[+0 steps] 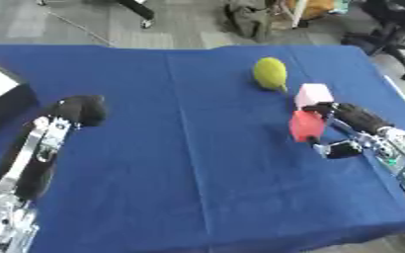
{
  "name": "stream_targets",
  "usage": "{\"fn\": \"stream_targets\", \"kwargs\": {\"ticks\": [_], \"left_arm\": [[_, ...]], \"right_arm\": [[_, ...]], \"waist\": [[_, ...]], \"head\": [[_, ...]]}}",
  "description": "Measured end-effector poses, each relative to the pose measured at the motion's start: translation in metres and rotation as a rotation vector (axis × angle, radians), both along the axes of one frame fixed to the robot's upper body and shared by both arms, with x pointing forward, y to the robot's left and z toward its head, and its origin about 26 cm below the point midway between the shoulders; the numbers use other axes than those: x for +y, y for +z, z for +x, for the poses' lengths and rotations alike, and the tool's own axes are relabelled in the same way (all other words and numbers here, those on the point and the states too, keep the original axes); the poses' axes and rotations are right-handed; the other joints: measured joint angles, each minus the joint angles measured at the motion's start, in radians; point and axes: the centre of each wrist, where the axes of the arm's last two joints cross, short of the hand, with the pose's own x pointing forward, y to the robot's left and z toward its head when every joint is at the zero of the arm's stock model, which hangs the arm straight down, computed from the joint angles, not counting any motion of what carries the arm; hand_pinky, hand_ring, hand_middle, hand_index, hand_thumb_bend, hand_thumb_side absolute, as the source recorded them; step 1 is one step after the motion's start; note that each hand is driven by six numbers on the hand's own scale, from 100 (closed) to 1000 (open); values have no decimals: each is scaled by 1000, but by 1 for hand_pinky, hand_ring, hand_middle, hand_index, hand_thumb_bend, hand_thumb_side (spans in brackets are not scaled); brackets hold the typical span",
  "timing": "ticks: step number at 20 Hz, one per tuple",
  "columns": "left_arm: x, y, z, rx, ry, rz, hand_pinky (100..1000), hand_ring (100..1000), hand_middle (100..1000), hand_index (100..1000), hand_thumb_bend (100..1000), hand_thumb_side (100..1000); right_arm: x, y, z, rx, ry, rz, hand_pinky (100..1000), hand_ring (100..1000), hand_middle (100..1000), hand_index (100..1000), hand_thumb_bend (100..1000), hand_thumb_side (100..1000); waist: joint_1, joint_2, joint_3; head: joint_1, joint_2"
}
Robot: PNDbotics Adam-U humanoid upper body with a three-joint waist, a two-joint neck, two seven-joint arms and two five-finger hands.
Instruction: Pick up the objects with one hand, pass them to the other hand, and then place them into the box on the other side of the table.
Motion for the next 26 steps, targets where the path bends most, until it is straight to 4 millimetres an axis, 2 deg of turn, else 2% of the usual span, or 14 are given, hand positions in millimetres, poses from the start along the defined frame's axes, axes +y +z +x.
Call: {"fn": "stream_targets", "kwargs": {"ticks": [6, 16, 22, 26], "left_arm": [[0, -2, 0, 7, 0, 16, 766, 708, 645, 791, 130, 1000], [-6, -15, 6, 76, -33, 82, 765, 720, 654, 798, 146, 1000], [-16, -17, 15, 106, -72, 115, 766, 733, 665, 807, 176, 1000], [-26, -20, 20, 144, -131, 122, 771, 748, 680, 811, 243, 1000]], "right_arm": [[29, 32, -7, -146, 104, 88, 698, 624, 390, 905, 100, 100], [105, 88, -29, -373, 362, 278, 680, 605, 386, 911, 100, 100], [135, 96, -27, -431, 495, 399, 672, 596, 381, 903, 100, 100], [149, 98, -25, -445, 572, 451, 670, 592, 380, 902, 100, 100]], "waist": [[4, -2, -13], [17, -13, -37], [20, -15, -41], [19, -17, -42]], "head": [[11, 0], [22, 0], [20, 0], [18, 0]]}}
